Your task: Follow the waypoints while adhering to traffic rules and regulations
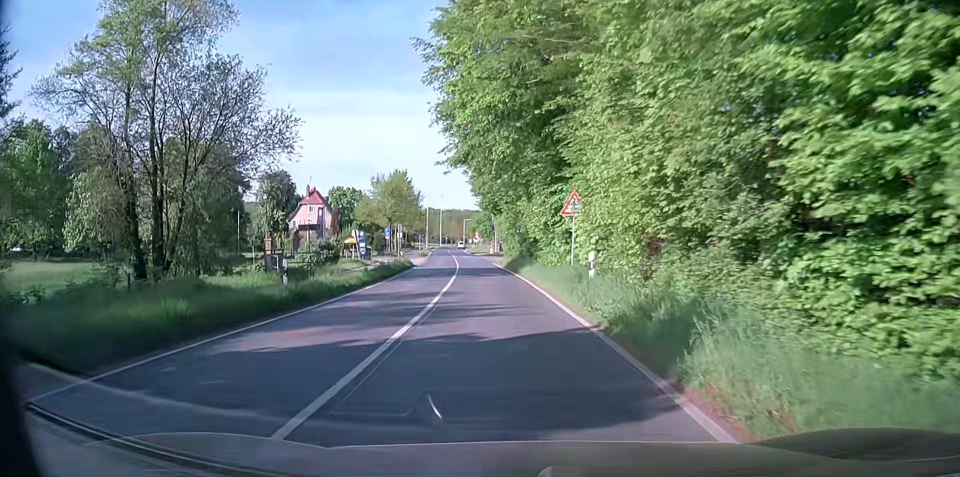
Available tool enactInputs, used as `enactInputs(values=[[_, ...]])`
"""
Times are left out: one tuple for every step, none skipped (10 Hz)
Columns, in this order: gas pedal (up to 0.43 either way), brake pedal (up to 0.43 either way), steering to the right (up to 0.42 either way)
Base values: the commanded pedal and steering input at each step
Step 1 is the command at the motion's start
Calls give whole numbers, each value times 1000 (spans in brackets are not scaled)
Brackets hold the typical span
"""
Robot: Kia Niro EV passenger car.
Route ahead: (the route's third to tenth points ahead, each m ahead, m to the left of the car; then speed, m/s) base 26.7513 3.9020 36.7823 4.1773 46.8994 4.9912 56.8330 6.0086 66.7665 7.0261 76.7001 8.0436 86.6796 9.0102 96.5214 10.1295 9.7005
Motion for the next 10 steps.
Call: enactInputs(values=[[0, 0, -13], [0, 0, -13], [0, 0, -14], [0, 0, -14], [0, 0, -14], [0, 0, -14], [0, 0, -14], [0, 0, -14], [0, 0, -13], [0, 0, -13]])
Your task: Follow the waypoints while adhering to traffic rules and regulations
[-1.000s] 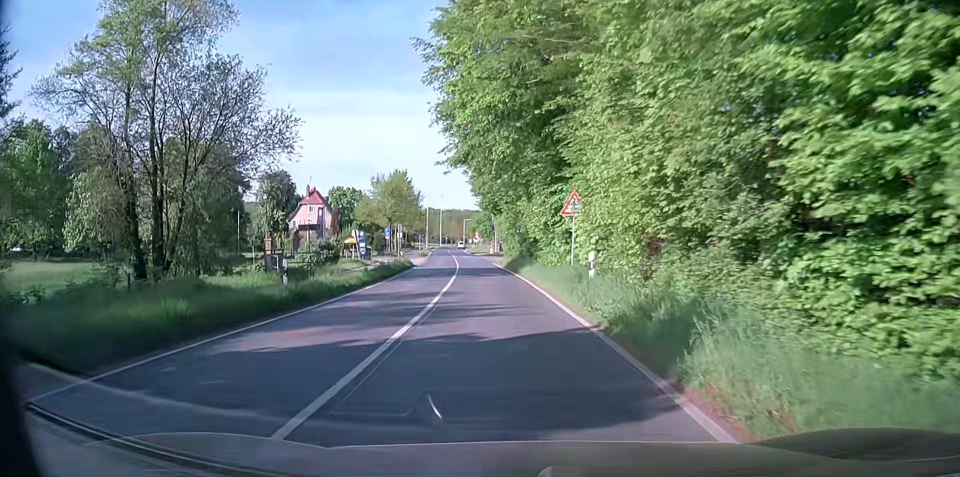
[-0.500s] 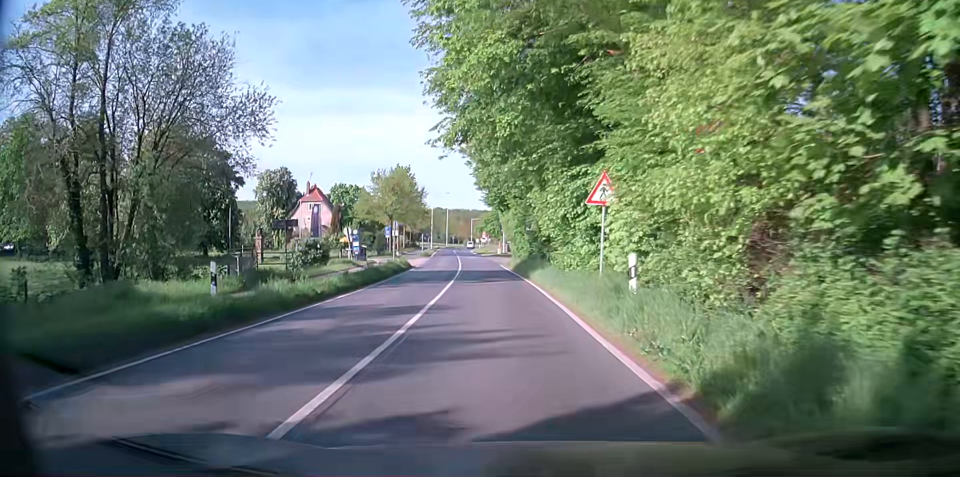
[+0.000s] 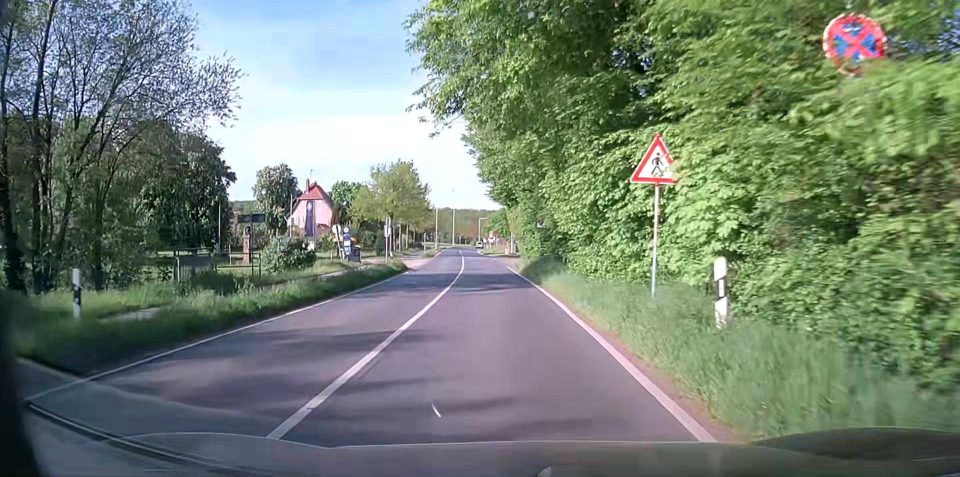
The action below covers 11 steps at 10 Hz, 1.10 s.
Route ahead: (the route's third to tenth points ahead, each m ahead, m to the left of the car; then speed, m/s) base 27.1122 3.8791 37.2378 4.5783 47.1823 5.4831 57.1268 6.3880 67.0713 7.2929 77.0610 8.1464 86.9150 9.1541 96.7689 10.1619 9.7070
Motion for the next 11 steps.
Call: enactInputs(values=[[0, 0, -14], [0, 0, -13], [0, 0, -13], [0, 0, -13], [0, 0, -13], [0, 0, -13], [0, 0, -13], [0, 0, -13], [0, 0, -14], [0, 0, -13], [0, 0, -13]])
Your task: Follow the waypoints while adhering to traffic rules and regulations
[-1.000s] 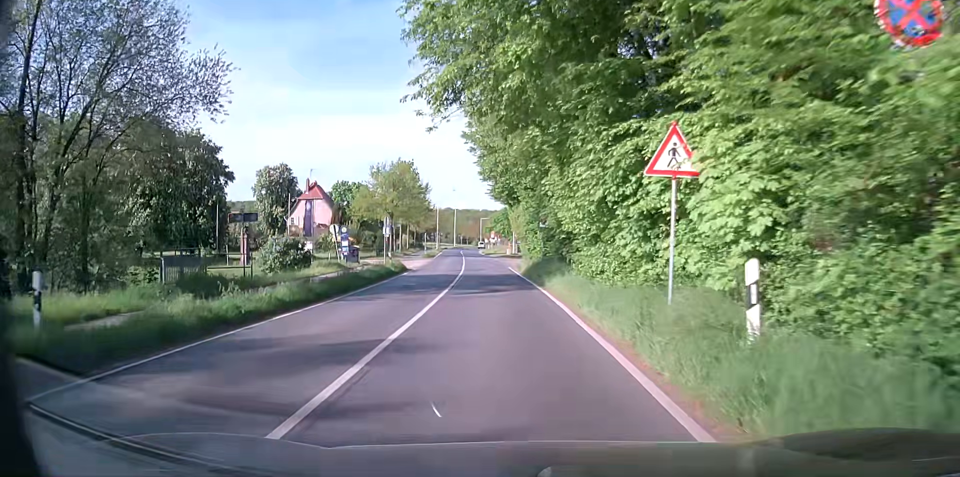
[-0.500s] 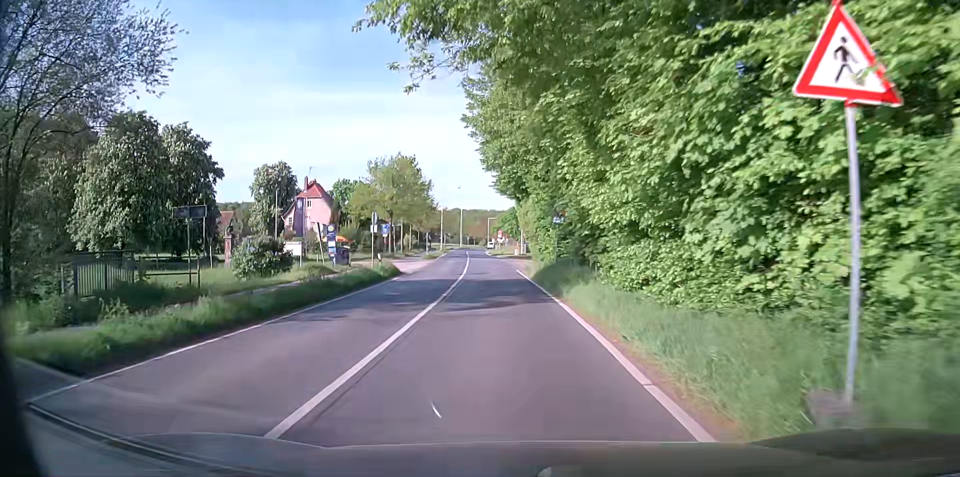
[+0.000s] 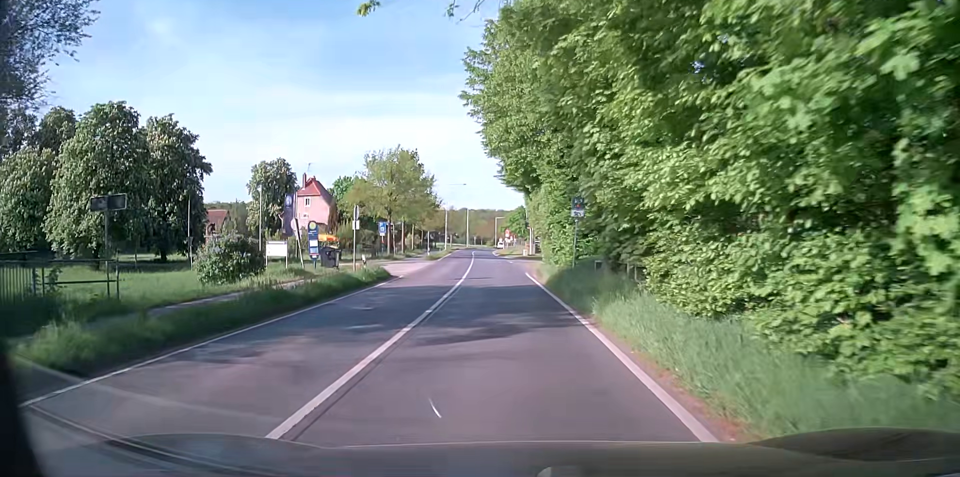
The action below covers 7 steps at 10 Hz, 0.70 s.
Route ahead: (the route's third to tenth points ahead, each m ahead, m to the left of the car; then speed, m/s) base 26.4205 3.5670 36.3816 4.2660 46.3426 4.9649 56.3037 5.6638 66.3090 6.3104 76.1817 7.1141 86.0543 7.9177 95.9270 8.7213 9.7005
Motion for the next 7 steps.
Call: enactInputs(values=[[0, 0, -14], [0, 0, -12], [0, 0, -11], [0, 0, -10], [0, 0, -10], [0, 0, -10], [0, 0, -10]])
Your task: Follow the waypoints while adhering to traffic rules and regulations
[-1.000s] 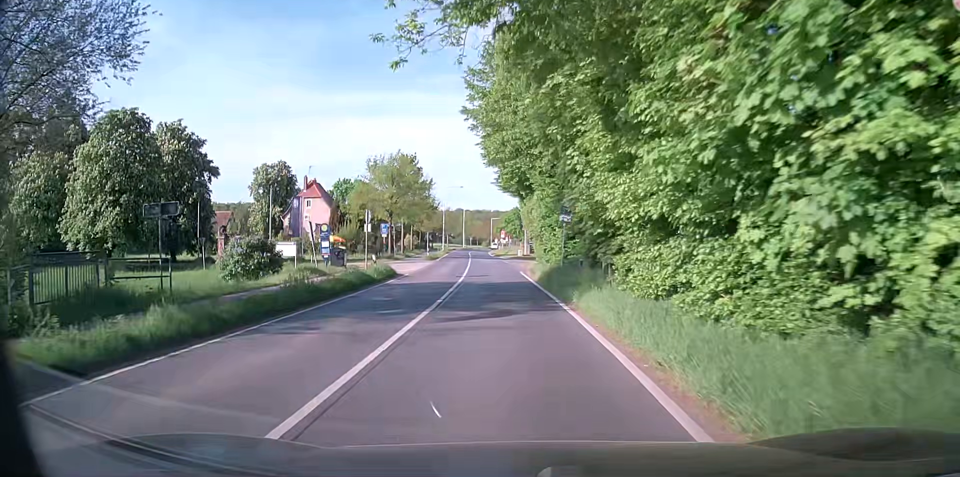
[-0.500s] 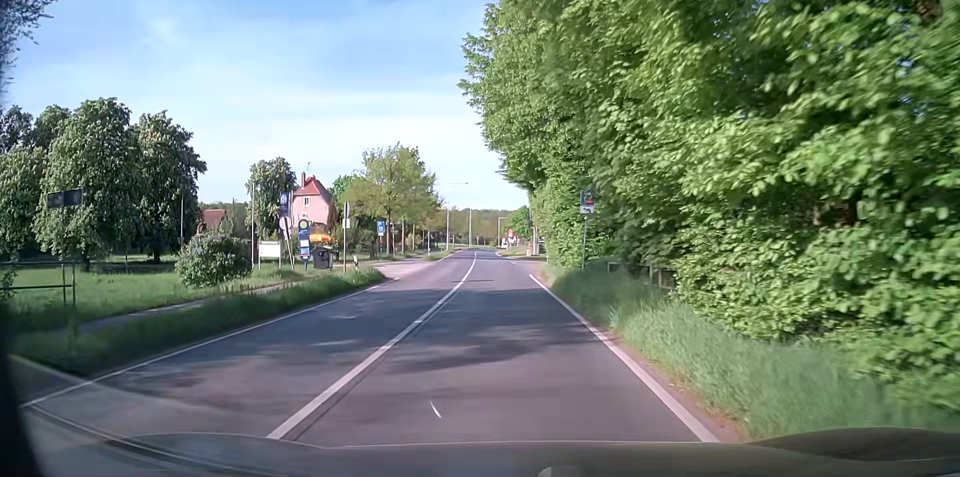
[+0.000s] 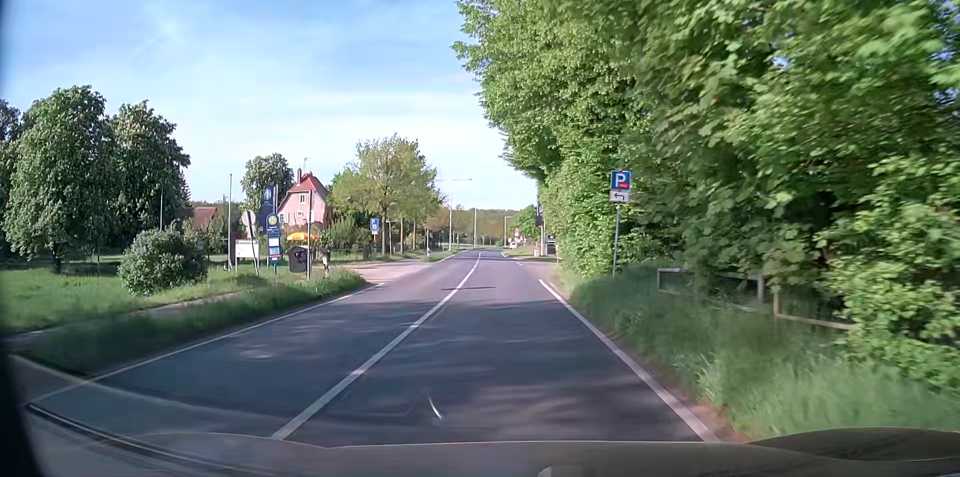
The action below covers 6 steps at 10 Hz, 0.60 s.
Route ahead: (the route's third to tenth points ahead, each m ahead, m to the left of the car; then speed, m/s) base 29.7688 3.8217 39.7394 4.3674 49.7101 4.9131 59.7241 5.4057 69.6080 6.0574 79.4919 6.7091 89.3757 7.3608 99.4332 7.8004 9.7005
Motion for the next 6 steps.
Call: enactInputs(values=[[0, 0, -10], [0, 0, -9], [0, 0, -9], [0, 0, -9], [0, 0, -9], [0, 0, -9]])
